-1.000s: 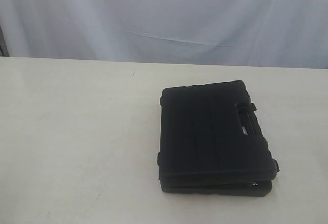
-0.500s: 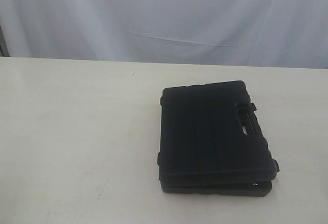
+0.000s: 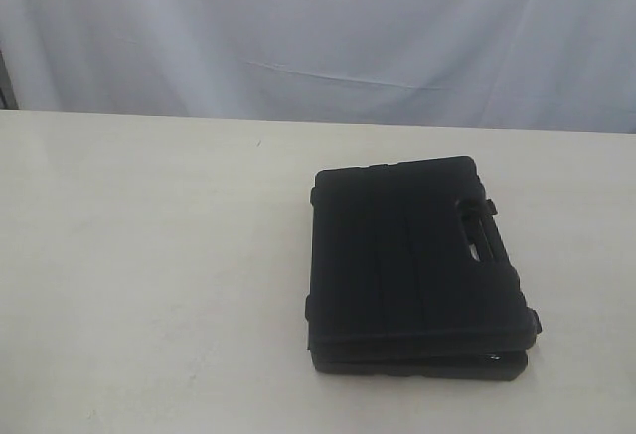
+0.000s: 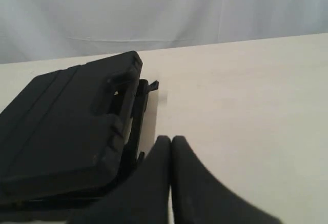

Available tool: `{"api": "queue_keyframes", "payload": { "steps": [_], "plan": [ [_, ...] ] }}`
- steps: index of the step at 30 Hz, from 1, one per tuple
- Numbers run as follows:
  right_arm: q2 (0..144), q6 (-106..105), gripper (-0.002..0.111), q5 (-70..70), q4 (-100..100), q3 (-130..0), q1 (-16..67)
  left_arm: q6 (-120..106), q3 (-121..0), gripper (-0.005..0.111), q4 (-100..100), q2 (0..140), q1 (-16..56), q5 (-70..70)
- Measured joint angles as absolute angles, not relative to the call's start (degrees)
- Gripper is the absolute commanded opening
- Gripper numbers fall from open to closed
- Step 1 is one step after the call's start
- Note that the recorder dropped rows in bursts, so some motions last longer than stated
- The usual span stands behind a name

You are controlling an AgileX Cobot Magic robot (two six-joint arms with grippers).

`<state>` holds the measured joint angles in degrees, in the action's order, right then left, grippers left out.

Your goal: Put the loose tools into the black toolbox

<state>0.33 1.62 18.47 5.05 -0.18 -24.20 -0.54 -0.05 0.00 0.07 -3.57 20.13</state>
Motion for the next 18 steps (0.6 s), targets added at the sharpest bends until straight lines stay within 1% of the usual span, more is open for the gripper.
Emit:
{"api": "queue_keyframes", "payload": {
  "steps": [10, 18],
  "plan": [
    [0.3, 1.4, -0.001, 20.1, 5.1, -0.2, -24.2, -0.5, -0.1, 0.000, 0.0, 0.1, -3.6, 20.1],
    [0.3, 1.4, -0.001, 20.1, 5.1, -0.2, -20.2, -0.5, -0.1, 0.000, 0.0, 0.1, -3.6, 20.1]
  ]
}}
